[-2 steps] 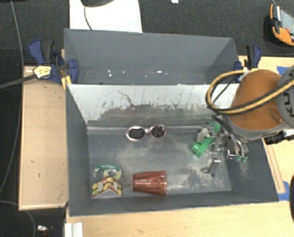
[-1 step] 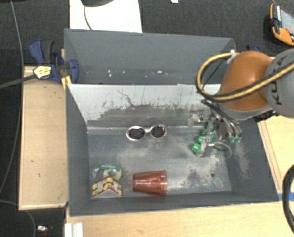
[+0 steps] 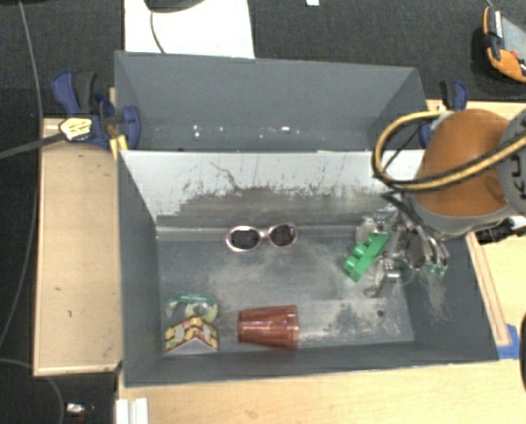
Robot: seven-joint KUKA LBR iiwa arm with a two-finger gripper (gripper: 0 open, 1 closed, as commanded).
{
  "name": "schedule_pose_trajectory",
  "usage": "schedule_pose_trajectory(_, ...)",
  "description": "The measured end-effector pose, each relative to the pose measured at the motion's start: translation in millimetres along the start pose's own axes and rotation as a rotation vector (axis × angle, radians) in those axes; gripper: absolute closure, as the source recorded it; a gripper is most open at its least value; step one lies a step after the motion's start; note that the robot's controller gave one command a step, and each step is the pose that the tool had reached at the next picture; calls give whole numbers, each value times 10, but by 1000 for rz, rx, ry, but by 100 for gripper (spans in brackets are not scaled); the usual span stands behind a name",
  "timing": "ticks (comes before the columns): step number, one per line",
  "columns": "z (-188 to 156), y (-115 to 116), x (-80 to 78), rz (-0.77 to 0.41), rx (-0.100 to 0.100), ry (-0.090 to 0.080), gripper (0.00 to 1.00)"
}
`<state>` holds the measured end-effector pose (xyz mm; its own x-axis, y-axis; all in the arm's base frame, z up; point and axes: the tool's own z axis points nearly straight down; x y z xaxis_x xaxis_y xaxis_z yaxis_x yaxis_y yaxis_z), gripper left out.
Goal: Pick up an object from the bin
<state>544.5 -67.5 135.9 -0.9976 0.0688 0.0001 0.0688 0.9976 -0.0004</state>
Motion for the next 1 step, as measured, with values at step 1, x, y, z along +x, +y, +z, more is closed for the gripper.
schedule_pose_trajectory(1,167,-84,-257,-109,-2,-8,0)
